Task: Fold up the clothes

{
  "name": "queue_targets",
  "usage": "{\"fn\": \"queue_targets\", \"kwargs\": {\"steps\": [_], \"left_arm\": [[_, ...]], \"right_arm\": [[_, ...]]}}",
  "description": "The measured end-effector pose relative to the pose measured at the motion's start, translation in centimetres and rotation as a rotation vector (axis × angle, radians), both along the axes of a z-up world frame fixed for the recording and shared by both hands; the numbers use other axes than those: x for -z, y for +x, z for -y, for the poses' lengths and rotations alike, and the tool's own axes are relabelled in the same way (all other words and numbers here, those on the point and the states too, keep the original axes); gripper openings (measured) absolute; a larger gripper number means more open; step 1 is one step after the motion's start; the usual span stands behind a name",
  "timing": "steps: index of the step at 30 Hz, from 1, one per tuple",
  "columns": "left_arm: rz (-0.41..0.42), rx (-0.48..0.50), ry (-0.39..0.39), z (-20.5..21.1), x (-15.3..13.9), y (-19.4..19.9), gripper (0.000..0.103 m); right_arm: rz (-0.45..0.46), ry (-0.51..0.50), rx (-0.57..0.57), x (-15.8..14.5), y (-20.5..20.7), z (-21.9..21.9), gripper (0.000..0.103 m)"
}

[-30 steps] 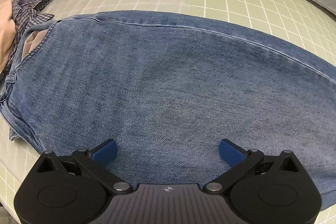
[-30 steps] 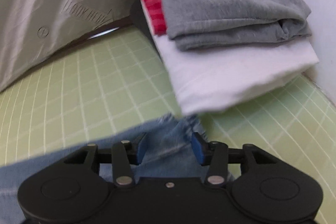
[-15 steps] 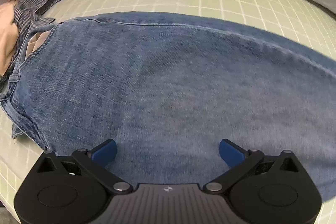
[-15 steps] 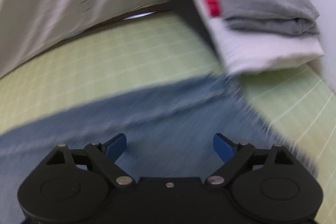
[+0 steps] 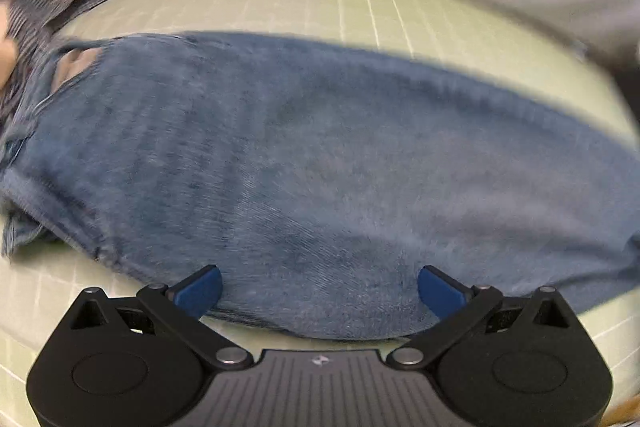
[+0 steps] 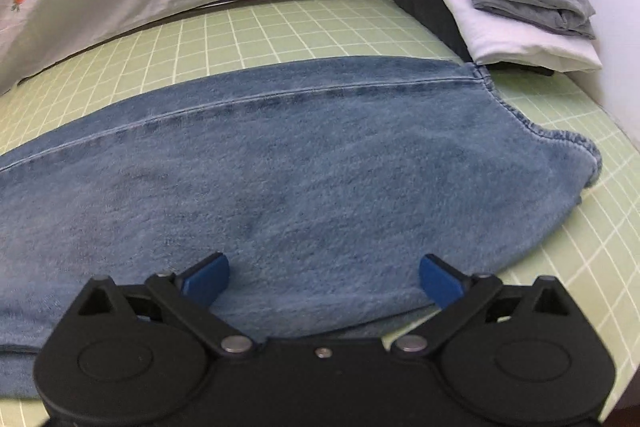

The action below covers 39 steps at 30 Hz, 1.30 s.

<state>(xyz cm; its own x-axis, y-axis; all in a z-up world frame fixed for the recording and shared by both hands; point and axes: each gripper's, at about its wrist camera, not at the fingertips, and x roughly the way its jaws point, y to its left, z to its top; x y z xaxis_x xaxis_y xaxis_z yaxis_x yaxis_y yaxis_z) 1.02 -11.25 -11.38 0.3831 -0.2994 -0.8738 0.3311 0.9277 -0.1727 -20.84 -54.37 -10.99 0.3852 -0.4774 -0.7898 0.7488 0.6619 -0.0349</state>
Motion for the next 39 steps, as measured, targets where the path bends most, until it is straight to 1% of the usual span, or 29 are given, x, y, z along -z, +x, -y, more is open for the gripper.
{"fn": "queue_targets", "kwargs": {"steps": [2,4,6,8,10,12,14,16,17,18,21,25,28,32,33,35,37,38,39], "left_arm": [[0.017,-0.097,-0.072,-2.8,-0.8,0.1,0.103],[0.028,-0.224,-0.147,-6.4,-1.1,0.5,0.103],[0.015,-0.359,-0.264,-10.2,-0.8,1.0,0.102],[-0.021,-0.506,-0.390,-13.6,0.1,1.3,0.102],[-0.054,-0.628,-0.483,-16.3,1.4,1.1,0.101],[-0.068,-0.700,-0.544,-17.8,2.4,0.6,0.099],[-0.070,-0.738,-0.601,-18.7,3.2,0.3,0.097],[-0.050,-0.771,-0.655,-19.4,3.5,0.3,0.096],[-0.026,-0.783,-0.666,-19.5,3.5,0.4,0.094],[-0.003,-0.792,-0.658,-19.7,3.5,0.7,0.092],[0.052,-0.814,-0.611,-20.1,3.5,2.1,0.089],[0.111,-0.866,-0.571,-21.3,3.5,3.4,0.089],[0.137,-0.897,-0.579,-22.2,3.6,4.2,0.089],[0.145,-0.911,-0.573,-22.5,3.7,6.0,0.088],[0.143,-0.915,-0.563,-22.4,3.7,6.2,0.073],[0.142,-0.929,-0.532,-22.2,3.5,6.1,0.052],[0.158,-0.922,-0.543,-22.2,3.1,5.8,0.041],[0.166,-0.919,-0.549,-22.2,2.9,5.6,0.034],[0.181,-0.903,-0.543,-22.1,2.5,5.5,0.030]], "right_arm": [[-0.002,0.005,0.033,-0.1,0.1,-0.5,0.103],[-0.003,0.006,0.061,0.0,0.4,-0.7,0.103],[-0.003,0.009,0.090,0.1,0.6,-0.7,0.103],[-0.001,0.012,0.119,0.1,0.8,-0.8,0.103],[0.003,0.021,0.150,0.1,0.8,-1.0,0.103],[0.009,0.029,0.177,0.1,0.8,-1.0,0.103],[0.013,0.034,0.202,0.1,0.8,-1.2,0.103],[0.021,0.048,0.234,0.1,0.7,-1.3,0.103],[0.033,0.062,0.257,0.2,0.6,-1.2,0.103],[0.032,0.059,0.257,0.2,0.6,-1.3,0.103],[0.033,0.056,0.258,0.2,0.6,-1.5,0.103],[0.036,0.053,0.268,0.2,0.6,-1.7,0.103],[0.035,0.052,0.279,0.1,0.6,-1.8,0.103],[0.032,0.056,0.281,0.1,0.6,-1.7,0.103],[0.031,0.057,0.280,0.1,0.6,-1.7,0.103],[0.030,0.059,0.277,0.1,0.5,-1.7,0.103],[0.030,0.060,0.269,0.1,0.5,-1.6,0.103],[0.030,0.061,0.265,0.2,0.5,-1.5,0.103],[0.032,0.060,0.261,0.2,0.4,-1.5,0.103]]}}
